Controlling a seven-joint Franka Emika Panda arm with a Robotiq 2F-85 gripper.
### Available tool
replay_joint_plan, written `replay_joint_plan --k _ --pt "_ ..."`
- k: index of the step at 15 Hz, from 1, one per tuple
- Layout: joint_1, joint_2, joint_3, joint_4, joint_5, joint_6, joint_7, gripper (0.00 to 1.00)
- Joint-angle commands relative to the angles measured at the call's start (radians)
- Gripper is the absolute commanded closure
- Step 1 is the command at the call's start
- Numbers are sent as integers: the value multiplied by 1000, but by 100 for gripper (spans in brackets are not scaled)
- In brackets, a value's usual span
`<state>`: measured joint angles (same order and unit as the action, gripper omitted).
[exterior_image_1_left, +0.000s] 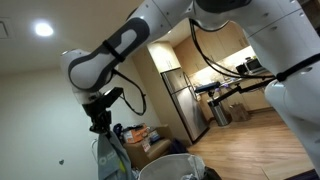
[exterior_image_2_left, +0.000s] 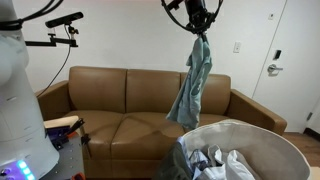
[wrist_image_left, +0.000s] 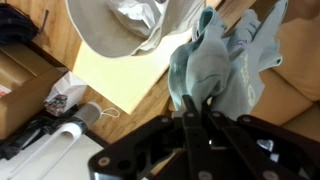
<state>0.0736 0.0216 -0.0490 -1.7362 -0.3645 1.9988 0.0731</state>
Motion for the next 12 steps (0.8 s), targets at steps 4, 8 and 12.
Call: replay_joint_plan --k 4,8,12 --pt "-73 -325 47 -58 -137 -208 256 95" --pt "-140 -454 103 -20 -197 -333 372 95" --pt "-167 -478 117 -31 -208 -316 389 94"
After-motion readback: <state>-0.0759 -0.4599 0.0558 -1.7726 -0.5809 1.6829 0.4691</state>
